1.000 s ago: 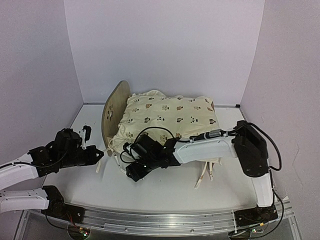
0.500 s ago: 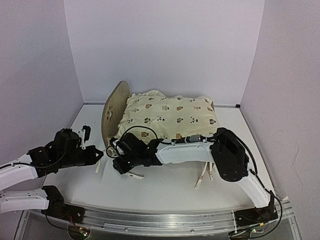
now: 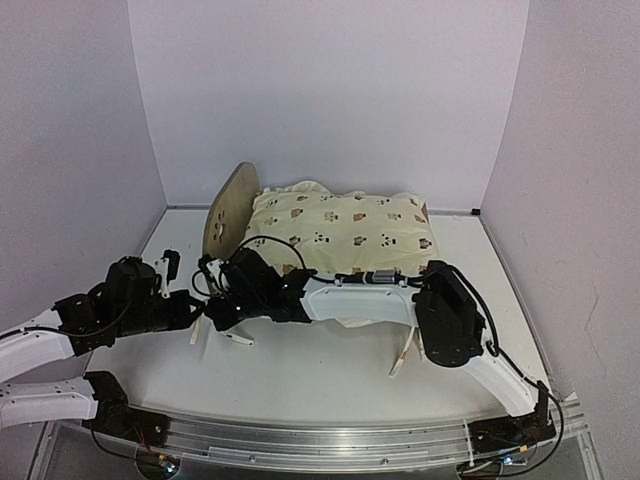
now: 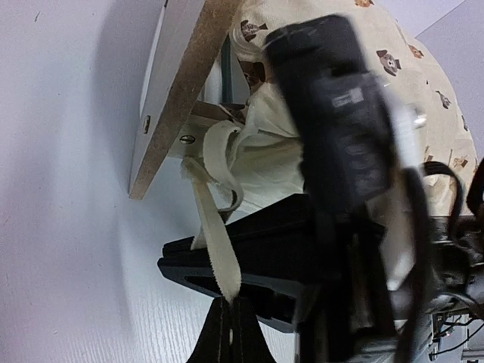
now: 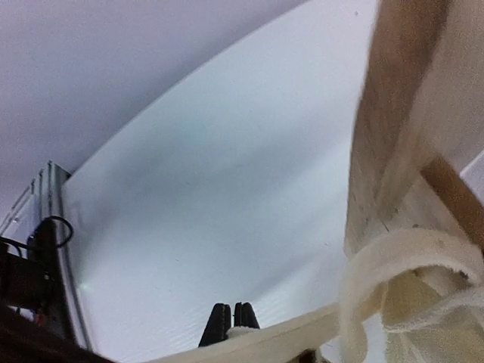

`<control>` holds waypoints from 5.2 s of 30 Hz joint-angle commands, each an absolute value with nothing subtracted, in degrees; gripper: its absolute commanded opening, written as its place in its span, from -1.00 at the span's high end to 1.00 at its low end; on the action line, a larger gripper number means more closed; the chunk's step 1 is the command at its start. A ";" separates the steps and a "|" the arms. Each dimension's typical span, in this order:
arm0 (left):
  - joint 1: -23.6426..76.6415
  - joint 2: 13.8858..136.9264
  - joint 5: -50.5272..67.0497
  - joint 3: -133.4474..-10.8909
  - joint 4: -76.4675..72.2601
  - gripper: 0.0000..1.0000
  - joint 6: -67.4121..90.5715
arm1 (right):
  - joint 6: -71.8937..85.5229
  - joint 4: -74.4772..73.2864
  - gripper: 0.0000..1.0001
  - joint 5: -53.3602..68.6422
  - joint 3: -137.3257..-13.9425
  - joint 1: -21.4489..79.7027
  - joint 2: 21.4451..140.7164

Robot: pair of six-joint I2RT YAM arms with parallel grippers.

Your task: Set up the pet bed

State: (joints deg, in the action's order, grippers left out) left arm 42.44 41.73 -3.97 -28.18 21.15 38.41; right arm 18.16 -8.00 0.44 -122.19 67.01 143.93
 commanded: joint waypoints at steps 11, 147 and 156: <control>42.54 42.58 -4.76 -31.39 20.33 1.00 37.66 | 38.14 47.04 1.00 9.12 -76.74 58.23 130.81; 42.63 73.68 5.13 -23.94 -19.59 0.48 31.55 | 46.12 67.22 1.00 -2.44 -74.43 63.65 131.69; 43.07 71.24 -8.83 -27.35 -8.51 1.00 32.84 | 44.66 67.15 1.00 -3.76 -68.60 63.48 128.39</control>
State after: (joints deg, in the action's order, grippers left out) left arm 42.97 73.66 1.90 -23.70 -15.30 32.42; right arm 45.52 65.72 -2.74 -71.33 63.89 133.42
